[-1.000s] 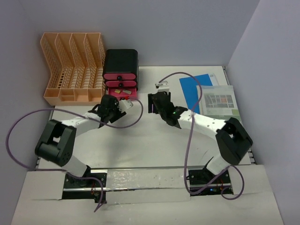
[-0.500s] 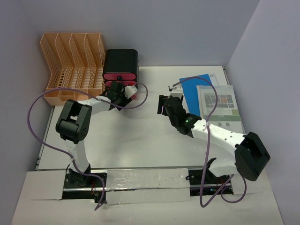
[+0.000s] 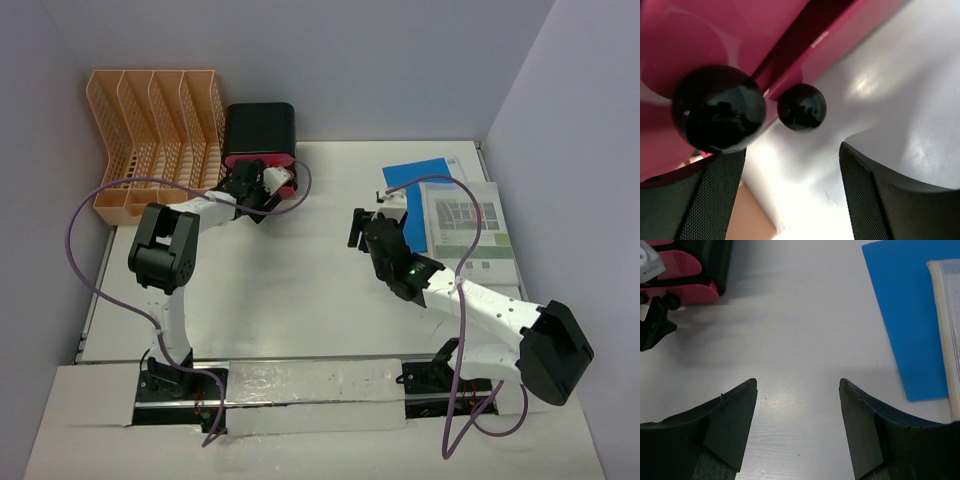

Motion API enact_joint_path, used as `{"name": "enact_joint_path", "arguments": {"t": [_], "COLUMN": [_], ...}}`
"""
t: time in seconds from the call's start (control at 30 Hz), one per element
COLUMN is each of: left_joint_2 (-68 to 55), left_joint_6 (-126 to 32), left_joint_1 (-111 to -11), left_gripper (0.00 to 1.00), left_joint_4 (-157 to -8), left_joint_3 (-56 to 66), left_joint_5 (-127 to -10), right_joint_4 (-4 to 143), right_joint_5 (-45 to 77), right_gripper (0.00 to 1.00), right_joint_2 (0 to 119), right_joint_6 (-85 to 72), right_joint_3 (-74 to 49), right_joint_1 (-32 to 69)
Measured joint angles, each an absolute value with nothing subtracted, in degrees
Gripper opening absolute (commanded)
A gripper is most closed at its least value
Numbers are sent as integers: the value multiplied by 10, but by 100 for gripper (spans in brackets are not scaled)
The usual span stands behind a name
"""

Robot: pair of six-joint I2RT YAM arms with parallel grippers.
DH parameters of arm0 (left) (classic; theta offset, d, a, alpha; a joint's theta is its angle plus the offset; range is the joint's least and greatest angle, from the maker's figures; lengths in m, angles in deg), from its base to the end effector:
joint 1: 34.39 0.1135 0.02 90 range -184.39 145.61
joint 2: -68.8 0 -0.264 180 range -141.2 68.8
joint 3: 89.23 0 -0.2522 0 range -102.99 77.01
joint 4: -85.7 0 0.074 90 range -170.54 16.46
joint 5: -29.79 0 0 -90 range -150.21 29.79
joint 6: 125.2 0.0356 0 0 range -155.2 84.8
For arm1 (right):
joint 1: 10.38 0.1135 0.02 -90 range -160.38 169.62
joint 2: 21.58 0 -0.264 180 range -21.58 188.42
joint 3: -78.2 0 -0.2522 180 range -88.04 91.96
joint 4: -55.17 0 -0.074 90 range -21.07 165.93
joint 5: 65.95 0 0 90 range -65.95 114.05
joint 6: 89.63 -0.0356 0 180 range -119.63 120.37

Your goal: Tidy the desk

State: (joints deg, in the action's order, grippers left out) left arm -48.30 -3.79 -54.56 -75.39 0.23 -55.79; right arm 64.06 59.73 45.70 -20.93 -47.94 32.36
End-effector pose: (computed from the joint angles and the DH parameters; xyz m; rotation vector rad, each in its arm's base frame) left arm 0.4164 -0.1500 0.1577 0.9969 2.1492 0.1860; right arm 0.2040 0.1602 0.2594 0.0480 1.8865 0.1525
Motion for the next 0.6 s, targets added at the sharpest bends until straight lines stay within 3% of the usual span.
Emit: {"name": "enact_joint_path", "arguments": {"t": [0.37, 0.6], "left_joint_2": [-506, -465], "left_joint_6": [-46, -49], "left_joint_1": [-546, -546], "left_gripper": [86, 86], "left_joint_4": [-759, -799], "left_joint_3": [-28, 43], "left_joint_5": [-565, -572], "right_joint_4": [638, 642], "right_joint_5": [612, 612], "right_gripper": [74, 75], "right_joint_2": [409, 404], "right_joint_6": [-212, -218], "right_joint_3": [-511, -523], "right_joint_1": [324, 324]}}
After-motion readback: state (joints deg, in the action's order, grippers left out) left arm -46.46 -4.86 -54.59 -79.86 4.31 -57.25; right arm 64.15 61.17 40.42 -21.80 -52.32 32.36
